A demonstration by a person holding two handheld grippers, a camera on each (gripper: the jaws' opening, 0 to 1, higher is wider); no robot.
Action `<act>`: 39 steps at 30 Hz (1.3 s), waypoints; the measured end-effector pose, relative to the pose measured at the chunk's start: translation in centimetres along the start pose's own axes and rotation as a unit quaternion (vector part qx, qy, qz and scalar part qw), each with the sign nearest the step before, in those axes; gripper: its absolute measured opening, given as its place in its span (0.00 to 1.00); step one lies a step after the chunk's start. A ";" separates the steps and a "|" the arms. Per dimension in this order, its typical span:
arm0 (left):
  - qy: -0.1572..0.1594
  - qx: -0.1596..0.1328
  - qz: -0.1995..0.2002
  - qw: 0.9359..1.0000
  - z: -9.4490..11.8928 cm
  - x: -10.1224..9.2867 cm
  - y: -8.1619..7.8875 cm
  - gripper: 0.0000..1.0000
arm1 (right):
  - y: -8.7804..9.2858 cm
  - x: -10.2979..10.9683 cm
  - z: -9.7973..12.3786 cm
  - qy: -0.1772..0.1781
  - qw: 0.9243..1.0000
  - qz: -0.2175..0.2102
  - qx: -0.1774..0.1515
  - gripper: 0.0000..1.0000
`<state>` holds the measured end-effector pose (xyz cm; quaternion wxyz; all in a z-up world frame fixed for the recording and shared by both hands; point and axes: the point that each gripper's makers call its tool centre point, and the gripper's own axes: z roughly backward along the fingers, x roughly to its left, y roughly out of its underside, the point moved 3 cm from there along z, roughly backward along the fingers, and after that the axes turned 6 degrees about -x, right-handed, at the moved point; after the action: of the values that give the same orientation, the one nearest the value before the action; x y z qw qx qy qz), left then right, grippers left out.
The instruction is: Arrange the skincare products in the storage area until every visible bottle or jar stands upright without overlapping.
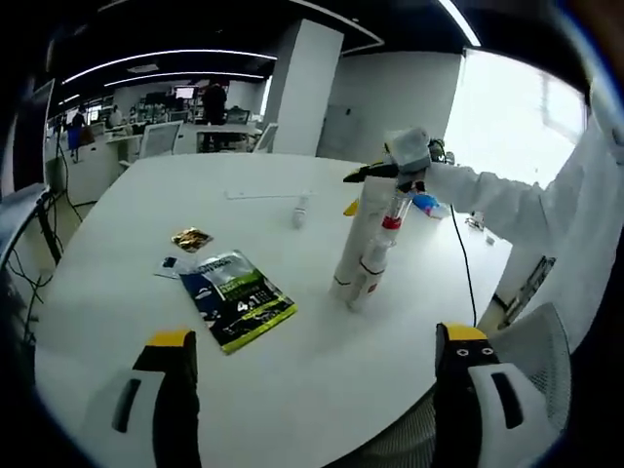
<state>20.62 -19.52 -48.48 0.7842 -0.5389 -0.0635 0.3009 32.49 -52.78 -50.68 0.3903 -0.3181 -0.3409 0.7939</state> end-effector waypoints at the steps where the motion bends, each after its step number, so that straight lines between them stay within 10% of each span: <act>1: 0.000 -0.002 0.000 1.000 0.0 0.1 0.1 0.96 | 0.0 -0.1 -0.2 -0.001 1.000 0.001 0.002 0.75; 39: 0.025 0.024 0.037 0.999 -1.1 -0.1 2.8 0.95 | 1.1 -0.8 -9.3 -0.149 0.976 0.143 0.072 0.49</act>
<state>19.86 -19.83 -51.42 0.7864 -0.5292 -0.0167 0.3182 39.62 -51.23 -56.66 0.2399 -0.2130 -0.2881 0.9023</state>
